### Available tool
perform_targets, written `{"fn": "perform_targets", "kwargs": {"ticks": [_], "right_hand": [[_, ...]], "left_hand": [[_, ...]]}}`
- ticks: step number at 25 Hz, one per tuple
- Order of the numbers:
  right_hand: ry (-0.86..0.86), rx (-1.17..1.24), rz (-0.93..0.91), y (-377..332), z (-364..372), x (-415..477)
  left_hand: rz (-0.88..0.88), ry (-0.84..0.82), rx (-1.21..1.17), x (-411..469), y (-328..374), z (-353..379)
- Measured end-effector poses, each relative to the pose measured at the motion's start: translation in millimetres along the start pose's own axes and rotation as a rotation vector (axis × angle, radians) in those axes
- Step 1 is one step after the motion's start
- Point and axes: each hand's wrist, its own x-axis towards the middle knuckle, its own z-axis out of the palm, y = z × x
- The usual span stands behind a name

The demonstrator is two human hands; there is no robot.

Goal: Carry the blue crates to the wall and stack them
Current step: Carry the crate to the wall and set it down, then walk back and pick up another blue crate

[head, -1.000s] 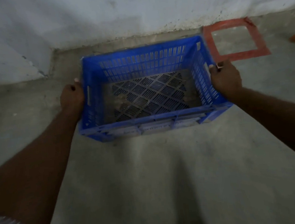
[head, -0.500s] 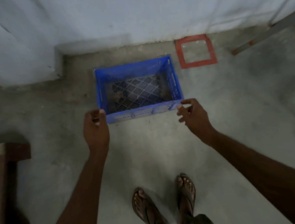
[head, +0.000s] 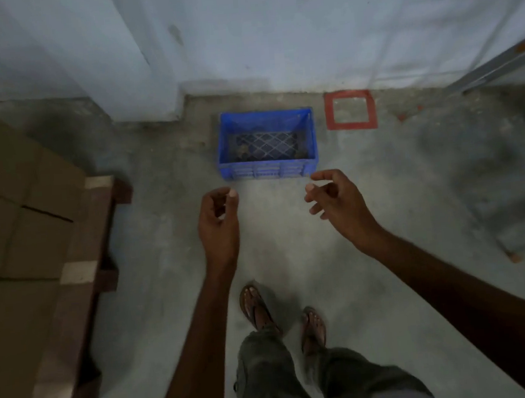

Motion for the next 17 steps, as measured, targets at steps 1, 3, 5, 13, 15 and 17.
{"fn": "perform_targets", "kwargs": {"ticks": [1, 3, 5, 13, 15, 17], "right_hand": [[-0.016, 0.021, 0.003, -9.0, -6.7, -35.8], [-0.028, 0.08, -0.014, -19.6, -17.7, -99.7], [-0.012, 0.14, -0.015, -23.4, -24.9, -156.7], [0.004, 0.266, 0.064, 18.5, -26.3, -369.7], [-0.037, 0.279, 0.115, 36.1, -29.0, -418.8], [-0.114, 0.259, 0.114, 51.1, -34.3, -456.7]], "left_hand": [[-0.002, 0.014, -0.035, -33.2, 16.4, -9.4], [0.003, 0.033, -0.087, -98.4, 44.1, -30.2], [0.006, 0.061, -0.108, -157.7, 63.0, -50.4], [-0.196, 0.155, -0.263, -366.2, 69.1, -134.4], [-0.278, 0.213, -0.34, -415.0, 66.7, -152.8], [-0.34, 0.262, -0.389, -460.1, 64.0, -164.3]]}}
